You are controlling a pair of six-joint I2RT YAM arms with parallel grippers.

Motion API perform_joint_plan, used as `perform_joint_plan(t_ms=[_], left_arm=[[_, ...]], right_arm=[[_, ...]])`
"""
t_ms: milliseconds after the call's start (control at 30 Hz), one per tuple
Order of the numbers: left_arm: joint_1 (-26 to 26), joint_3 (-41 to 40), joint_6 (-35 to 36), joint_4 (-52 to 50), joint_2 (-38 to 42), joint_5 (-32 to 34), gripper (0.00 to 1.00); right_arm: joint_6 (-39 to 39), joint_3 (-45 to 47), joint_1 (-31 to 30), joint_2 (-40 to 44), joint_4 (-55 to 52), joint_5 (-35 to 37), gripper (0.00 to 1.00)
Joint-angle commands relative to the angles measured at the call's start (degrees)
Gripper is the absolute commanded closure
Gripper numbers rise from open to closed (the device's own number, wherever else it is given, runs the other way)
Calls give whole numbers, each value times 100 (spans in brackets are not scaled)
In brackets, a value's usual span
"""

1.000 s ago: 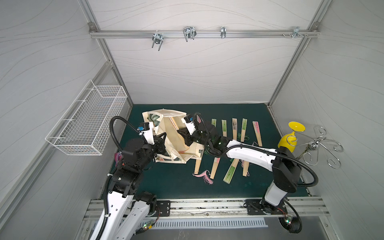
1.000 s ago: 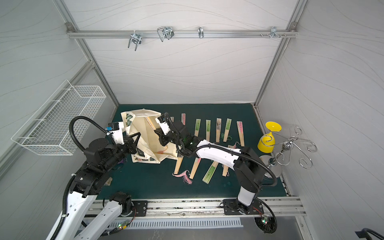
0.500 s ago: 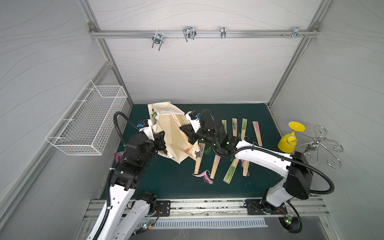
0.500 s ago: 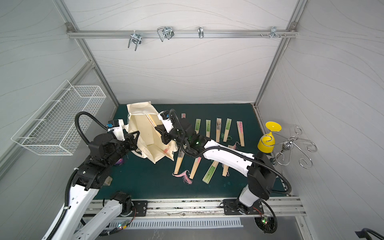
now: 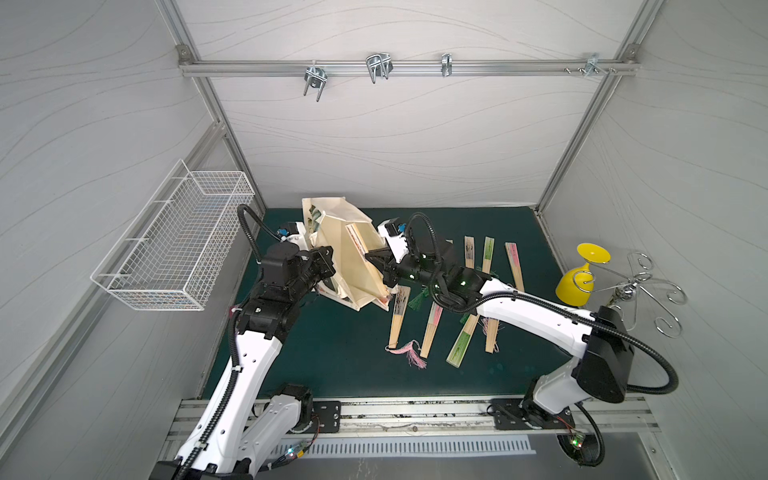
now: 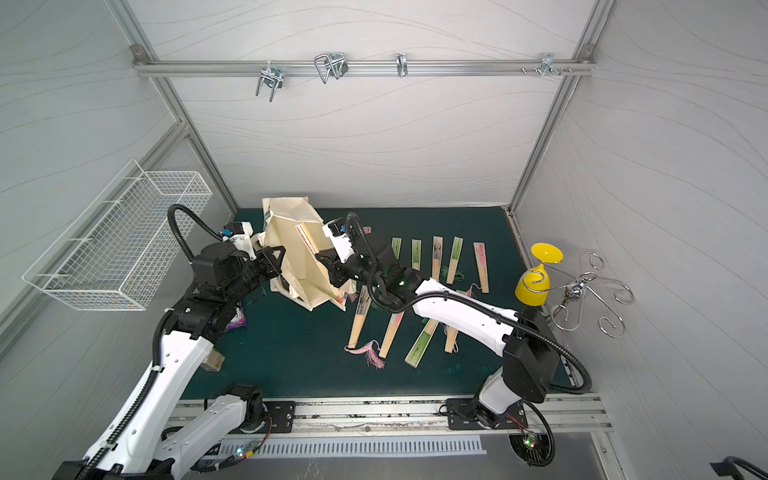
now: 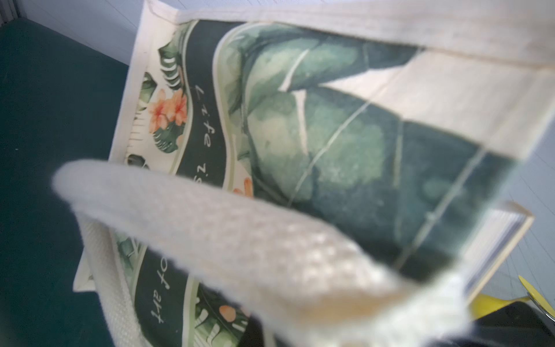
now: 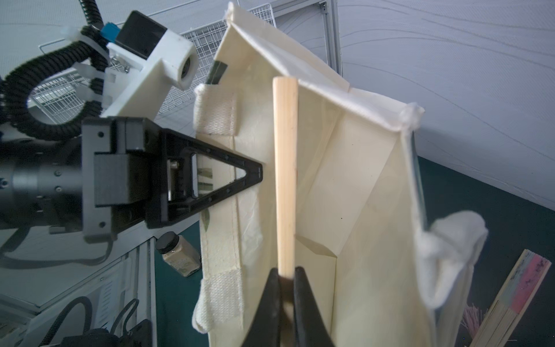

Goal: Take out the folding fans from the tote bags
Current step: Place the folding fan at the center of the board.

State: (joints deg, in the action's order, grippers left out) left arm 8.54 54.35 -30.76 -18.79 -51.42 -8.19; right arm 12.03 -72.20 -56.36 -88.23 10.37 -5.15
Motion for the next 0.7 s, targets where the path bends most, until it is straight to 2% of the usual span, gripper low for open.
perform_joint_plan(t_ms=[0,200,433,667], left_arm=[[-44,418,-184,659,38,-218,100],[-207,454,-310,509,19,-333,100],[-808,384,-738,705,-264,-1121,100],[-1263,457,-989,1037,-873,-2012,100]], right_arm=[[145,-147,37,-104,-121,-234,100],[341,-323,143,-60,-145,-491,100],[1220,-521,698,128,-112,-1044,100],[2126,-738,1316,97,152,-1501,100]])
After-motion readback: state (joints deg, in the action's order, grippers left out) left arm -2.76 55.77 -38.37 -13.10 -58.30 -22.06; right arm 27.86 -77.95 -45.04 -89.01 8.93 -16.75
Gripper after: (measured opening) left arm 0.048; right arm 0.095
